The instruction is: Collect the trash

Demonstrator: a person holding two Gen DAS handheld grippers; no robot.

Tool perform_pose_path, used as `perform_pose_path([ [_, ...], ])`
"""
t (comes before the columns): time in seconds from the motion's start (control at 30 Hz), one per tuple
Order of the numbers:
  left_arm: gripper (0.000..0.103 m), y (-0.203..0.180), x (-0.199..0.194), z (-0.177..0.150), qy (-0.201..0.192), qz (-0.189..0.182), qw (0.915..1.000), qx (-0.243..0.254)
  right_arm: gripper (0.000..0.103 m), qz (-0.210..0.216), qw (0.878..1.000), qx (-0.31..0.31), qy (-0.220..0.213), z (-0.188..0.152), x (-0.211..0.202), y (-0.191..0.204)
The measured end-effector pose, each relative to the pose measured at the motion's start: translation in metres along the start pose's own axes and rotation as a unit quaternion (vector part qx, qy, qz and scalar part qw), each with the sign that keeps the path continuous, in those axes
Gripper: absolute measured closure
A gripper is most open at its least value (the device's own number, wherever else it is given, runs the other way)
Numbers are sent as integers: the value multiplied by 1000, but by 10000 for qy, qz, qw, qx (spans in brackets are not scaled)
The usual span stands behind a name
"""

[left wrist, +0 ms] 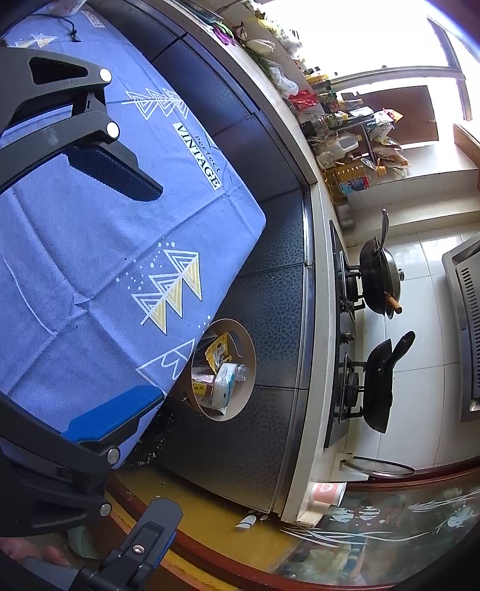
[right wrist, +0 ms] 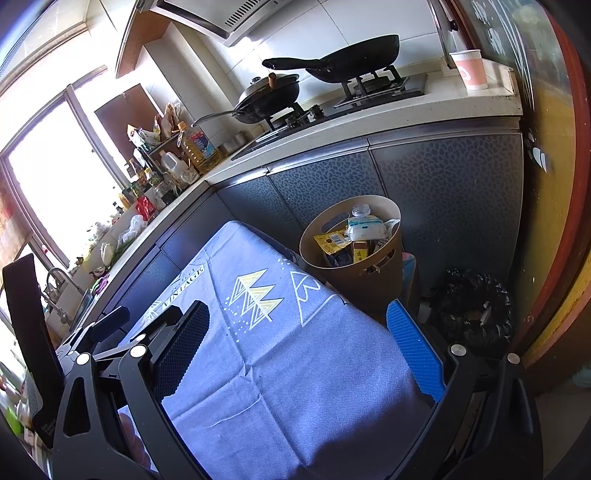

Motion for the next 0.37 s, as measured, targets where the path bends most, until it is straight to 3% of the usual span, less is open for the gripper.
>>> perform_pose_path([
  [0.37, 4, 2, -3, 2, 18, -49, 9999, -100, 6, -12, 9999, 130, -40, -2, -2, -1],
])
Point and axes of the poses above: each gripper's, at about its wrist camera, not at the fingertips, and x roughly the way its jaws point, y to its left, z to its top, the point moved 10 cm from there along x, roughly the way its jaws point, and after that the axes turned 8 degrees about -x, right-handed, at the moved point
